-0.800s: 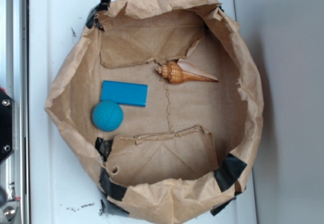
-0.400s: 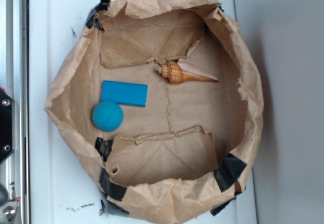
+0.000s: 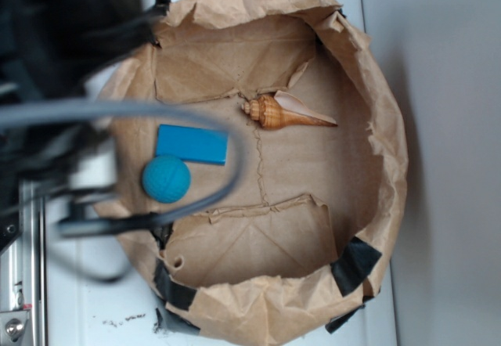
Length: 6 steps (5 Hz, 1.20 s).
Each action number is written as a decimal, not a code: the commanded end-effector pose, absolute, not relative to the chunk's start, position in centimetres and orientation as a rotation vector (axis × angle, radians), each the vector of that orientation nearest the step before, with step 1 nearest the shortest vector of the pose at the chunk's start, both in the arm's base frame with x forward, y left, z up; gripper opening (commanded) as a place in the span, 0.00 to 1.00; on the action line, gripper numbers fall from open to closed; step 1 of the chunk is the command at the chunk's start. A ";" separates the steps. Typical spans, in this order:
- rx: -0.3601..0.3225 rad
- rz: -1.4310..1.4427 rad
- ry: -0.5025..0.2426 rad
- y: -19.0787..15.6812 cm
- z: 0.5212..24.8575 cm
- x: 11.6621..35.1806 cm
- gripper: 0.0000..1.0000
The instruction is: Grab the shell.
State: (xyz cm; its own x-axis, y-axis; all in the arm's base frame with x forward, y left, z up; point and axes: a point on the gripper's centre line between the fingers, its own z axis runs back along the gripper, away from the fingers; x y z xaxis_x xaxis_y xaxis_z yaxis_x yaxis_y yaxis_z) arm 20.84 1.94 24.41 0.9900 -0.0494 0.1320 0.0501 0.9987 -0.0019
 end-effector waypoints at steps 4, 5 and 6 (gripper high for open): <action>0.062 -0.162 -0.191 3.2 16.2 25.3 1.00; 0.097 -0.203 -0.215 3.5 12.9 26.8 1.00; 0.100 -0.269 -0.250 3.7 11.9 28.2 1.00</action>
